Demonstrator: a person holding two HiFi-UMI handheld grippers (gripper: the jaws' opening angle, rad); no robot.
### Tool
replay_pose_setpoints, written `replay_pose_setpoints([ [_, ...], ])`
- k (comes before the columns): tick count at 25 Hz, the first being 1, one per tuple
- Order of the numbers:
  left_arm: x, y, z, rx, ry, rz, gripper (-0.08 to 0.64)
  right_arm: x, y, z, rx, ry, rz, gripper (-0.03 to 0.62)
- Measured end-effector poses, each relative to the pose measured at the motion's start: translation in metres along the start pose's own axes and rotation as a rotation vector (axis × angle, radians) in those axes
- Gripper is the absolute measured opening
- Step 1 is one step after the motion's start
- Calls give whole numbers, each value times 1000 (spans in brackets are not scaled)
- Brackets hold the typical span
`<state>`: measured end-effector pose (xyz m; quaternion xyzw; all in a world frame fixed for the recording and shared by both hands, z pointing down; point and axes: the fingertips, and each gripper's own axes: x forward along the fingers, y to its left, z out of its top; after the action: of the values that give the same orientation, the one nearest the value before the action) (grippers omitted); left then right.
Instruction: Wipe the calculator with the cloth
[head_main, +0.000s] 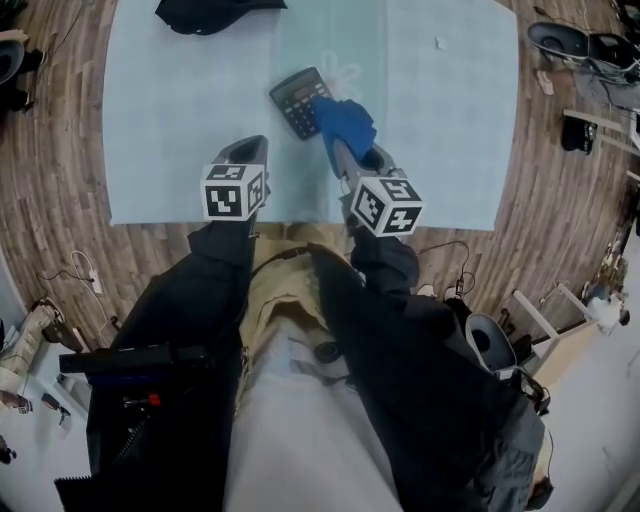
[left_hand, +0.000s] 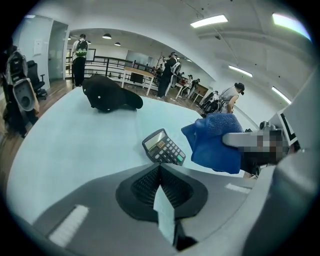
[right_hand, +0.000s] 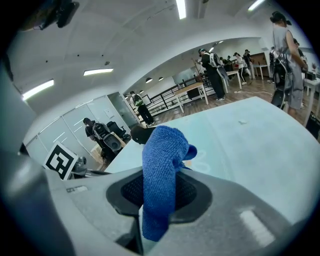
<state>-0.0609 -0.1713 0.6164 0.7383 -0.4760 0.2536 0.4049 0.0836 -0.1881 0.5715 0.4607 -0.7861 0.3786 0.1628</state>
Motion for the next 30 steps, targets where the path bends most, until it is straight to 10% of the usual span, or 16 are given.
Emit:
replay_pose_setpoints([
  [15,31,27,15,-30,49,-9,2,81,-61,41,-206,25,-180,94],
  [30,26,41,6,-58,55,18,0,130,-8,-33,-407,198,-39,92],
])
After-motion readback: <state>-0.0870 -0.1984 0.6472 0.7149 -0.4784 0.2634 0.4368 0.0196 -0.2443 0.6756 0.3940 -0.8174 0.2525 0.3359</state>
